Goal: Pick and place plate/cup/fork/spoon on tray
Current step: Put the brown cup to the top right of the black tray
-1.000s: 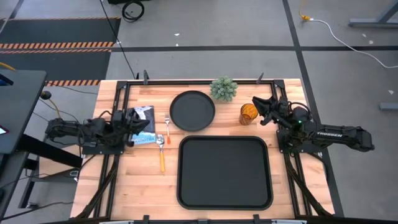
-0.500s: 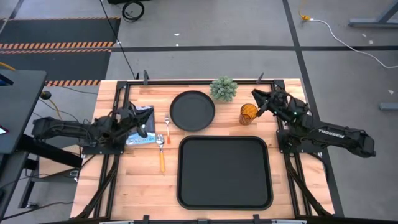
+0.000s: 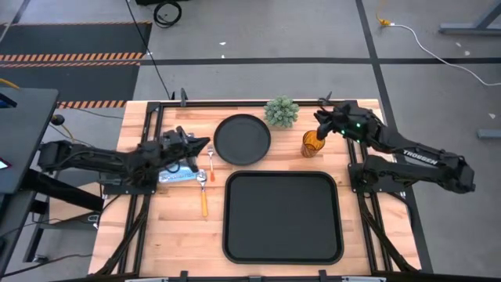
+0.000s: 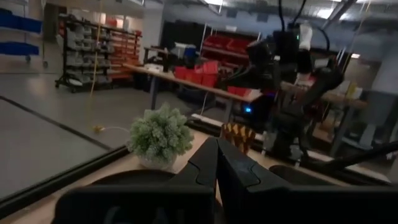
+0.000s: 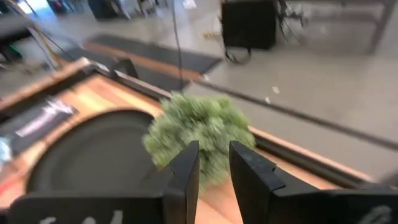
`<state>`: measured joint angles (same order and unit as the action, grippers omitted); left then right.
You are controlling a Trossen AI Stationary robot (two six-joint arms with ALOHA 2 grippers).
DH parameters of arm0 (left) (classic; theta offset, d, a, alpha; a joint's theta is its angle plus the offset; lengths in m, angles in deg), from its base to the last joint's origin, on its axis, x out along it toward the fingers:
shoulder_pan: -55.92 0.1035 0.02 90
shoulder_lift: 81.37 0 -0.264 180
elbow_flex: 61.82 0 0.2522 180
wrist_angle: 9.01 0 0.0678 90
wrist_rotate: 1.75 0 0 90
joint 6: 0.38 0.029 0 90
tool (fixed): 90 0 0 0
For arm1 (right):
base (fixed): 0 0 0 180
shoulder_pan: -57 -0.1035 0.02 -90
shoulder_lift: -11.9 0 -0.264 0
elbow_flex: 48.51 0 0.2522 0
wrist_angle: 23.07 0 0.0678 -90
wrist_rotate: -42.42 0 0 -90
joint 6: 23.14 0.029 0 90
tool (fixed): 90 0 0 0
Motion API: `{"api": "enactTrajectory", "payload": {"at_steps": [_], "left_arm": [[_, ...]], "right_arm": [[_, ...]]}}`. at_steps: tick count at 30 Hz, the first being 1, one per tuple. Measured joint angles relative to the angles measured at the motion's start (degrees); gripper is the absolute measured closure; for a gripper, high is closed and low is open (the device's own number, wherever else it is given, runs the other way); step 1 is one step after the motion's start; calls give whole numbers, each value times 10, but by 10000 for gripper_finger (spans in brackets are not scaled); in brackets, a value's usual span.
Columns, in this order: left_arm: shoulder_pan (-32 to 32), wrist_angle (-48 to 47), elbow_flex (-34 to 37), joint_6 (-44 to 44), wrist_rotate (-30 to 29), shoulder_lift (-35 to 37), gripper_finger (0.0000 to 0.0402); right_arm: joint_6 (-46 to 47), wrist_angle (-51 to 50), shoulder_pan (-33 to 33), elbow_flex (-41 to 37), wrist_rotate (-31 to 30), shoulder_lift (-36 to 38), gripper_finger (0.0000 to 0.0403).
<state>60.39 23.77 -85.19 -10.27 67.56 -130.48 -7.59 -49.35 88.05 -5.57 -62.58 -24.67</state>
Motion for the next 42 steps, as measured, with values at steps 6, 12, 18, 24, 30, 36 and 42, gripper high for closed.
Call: {"api": "enactTrajectory", "payload": {"at_steps": [6,12,18,24,30,36,42], "left_arm": [[18,-60,-92,1,61,-101,365],[25,-107,-165,1,109,-197,330],[25,-109,-218,17,134,-276,305],[26,-114,-287,54,143,-355,294],[47,-142,-375,92,212,-449,294],[64,-198,-468,128,234,-537,294],[61,-307,-571,180,255,-596,294]], "right_arm": [[23,-110,24,60,1,-69,309],[37,-216,50,126,-15,-146,309],[44,-311,81,177,11,-223,309],[15,-337,114,185,58,-267,309],[23,-388,144,185,79,-277,309],[34,-437,152,185,147,-278,309],[39,-446,137,185,175,-303,309]]}}
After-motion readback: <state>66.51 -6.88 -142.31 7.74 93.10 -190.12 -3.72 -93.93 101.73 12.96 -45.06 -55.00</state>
